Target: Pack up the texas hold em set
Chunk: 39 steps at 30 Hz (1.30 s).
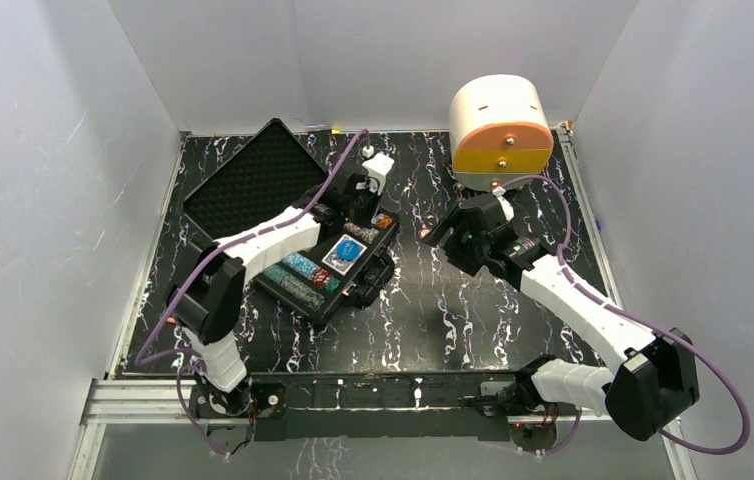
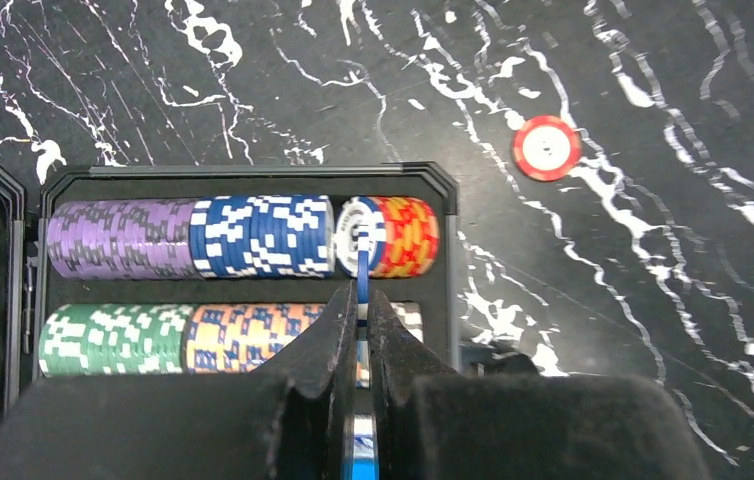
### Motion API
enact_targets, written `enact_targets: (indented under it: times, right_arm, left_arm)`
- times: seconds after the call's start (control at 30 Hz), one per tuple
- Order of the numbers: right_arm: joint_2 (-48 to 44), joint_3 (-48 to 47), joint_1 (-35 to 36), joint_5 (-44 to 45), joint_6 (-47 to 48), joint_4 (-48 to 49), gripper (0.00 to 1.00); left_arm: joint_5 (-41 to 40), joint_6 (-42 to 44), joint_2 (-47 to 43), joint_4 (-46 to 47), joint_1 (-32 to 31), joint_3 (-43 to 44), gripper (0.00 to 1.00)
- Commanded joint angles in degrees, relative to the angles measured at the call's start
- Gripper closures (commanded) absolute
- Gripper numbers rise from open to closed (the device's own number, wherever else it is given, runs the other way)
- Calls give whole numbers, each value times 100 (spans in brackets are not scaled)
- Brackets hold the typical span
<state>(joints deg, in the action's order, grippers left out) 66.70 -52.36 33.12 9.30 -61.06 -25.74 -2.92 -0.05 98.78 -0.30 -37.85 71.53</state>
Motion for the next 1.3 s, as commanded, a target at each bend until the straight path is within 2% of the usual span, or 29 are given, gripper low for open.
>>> enact_targets:
  times: [0.0,0.2,0.43,0.6,0.67,0.77,0.87,0.93,1.13,1.27]
  right_arm:
    - [-200,126,-48,74,84,-92,18]
    - [-194,169,-76,-105,106,-6,18]
    - [-141,185,-83,-181,94,-30,18]
    - [-119,188,-87,-215,111,-37,19]
    - [-84,171,-87,-254,120,-40,19]
    - [-23,178,-95,-314,123,-1,19]
    - [25,183,-91,-356,139,50,20]
    - [106,180,-100,-332,234,107,20]
    - [1082,-364,-113,57,1137,-89,19]
    - [2129,-1141,-115,467,1650,-508,19]
  left_arm:
    - [181,556,311,-386,143,557,100]
    - [360,570,846,-410,207,927,100]
    - [292,457,1063,-417,211,1039,100]
    - [262,470,1114,-745,229,1225,71]
    - [375,463,1017,-779,242,1259,67]
    - [464,420,906,-735,272,1266,68]
    - [556,378,893,-725,303,1260,79]
    - [600,318,873,-728,319,1259,83]
    - [682,-419,331,-652,525,1090,79]
    - [550,-1183,-692,-535,762,534,63]
